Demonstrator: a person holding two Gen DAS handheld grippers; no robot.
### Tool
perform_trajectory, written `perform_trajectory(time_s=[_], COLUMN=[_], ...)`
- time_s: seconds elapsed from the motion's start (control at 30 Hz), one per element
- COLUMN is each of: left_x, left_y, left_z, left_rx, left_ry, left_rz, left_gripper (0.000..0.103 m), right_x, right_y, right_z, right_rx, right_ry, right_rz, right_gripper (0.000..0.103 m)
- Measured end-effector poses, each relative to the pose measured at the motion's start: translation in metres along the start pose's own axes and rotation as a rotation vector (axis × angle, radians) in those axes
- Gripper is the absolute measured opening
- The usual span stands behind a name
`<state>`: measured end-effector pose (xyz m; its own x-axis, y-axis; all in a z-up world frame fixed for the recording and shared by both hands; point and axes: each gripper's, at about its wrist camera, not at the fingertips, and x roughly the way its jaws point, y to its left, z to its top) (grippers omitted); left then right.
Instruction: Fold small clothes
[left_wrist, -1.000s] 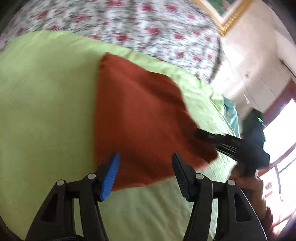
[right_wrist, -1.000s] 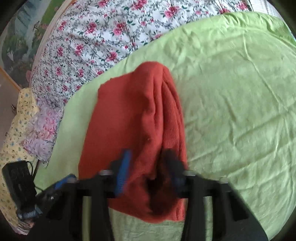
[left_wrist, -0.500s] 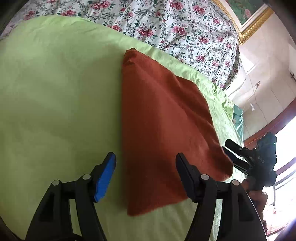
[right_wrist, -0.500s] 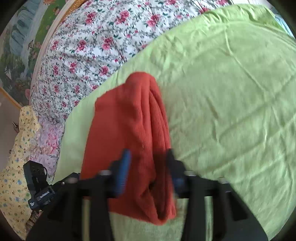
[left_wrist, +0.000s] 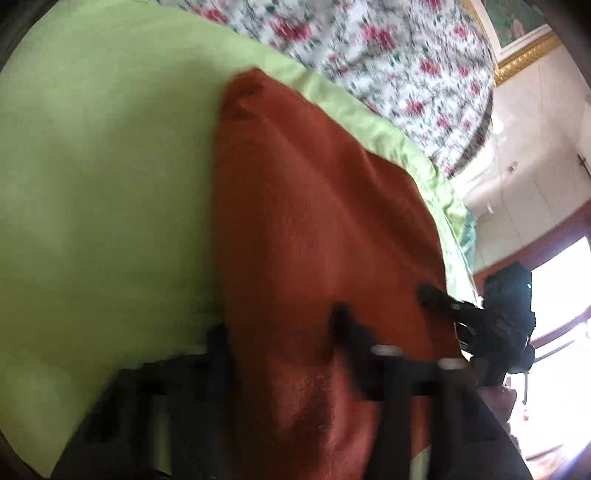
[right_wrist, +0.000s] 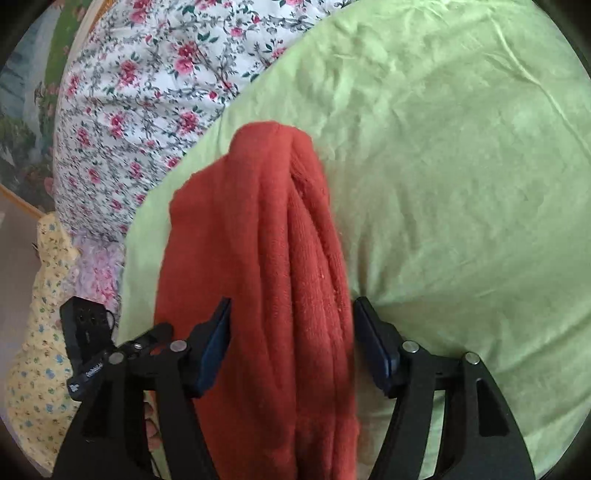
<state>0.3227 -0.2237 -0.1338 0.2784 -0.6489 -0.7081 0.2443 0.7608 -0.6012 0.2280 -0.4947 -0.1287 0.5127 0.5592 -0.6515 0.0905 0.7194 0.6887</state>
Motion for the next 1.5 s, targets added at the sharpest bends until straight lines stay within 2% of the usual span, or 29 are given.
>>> perform_trajectory(time_s=[0.03, 0.1, 0.27, 0.37, 0.63, 0.77, 0.87, 0.93, 1.03, 1.1, 1.2, 1.37, 1.5], left_x=[0.002, -0.006, -0.042, -0.079, -0.203, -0.245, -0.253, -0.251, -0.246, -0.247, -0.253, -0.273, -0.282], left_y=[0.001, -0.002, -0.013, -0.013, 0.037, 0.068, 0.097, 0.119, 0.141, 0.146, 0.146, 0.137, 0.129], left_z=[0.000, -0.003, -0.020, -0.042, -0.111, -0.136, -0.150, -0.158, -0.169, -0.173, -0.180, -0.193, -0.202], left_rx=[-0.013, 0.000, 0.043, 0.069, 0.010, 0.000, -0.044, -0.088, -0.145, -0.171, -0.186, -0.175, -0.147], left_ry=[-0.002, -0.027, -0.065, -0.088, -0.187, -0.219, -0.211, -0.195, -0.188, -0.197, -0.210, -0.241, -0.249], left_rz=[-0.011, -0.037, -0.057, -0.028, 0.037, 0.068, 0.085, 0.100, 0.081, 0.086, 0.118, 0.174, 0.211], left_gripper=[0.033, 0.026, 0.024, 0.023, 0.023, 0.023, 0.024, 0.024, 0.028, 0.037, 0.045, 0.045, 0.045], right_x=[0.003, -0.001, -0.021, -0.024, 0.015, 0.047, 0.067, 0.075, 0.082, 0.081, 0.072, 0.043, 0.019], right_y=[-0.002, 0.000, 0.026, 0.055, 0.131, 0.157, 0.166, 0.166, 0.158, 0.155, 0.160, 0.164, 0.175], right_z=[-0.002, -0.007, -0.024, -0.047, -0.123, -0.153, -0.169, -0.174, -0.176, -0.176, -0.177, -0.184, -0.188], right_rx=[0.027, 0.034, 0.032, -0.010, -0.107, -0.121, -0.136, -0.151, -0.138, -0.136, -0.141, -0.140, -0.173], right_ry=[0.017, 0.002, -0.034, -0.024, 0.074, 0.135, 0.172, 0.175, 0.192, 0.195, 0.178, 0.097, 0.017], right_rz=[0.022, 0.023, 0.076, 0.117, 0.241, 0.294, 0.281, 0.239, 0.192, 0.168, 0.124, 0.075, 0.074], right_gripper=[0.032, 0.027, 0.024, 0.023, 0.023, 0.023, 0.023, 0.022, 0.024, 0.030, 0.036, 0.038, 0.038])
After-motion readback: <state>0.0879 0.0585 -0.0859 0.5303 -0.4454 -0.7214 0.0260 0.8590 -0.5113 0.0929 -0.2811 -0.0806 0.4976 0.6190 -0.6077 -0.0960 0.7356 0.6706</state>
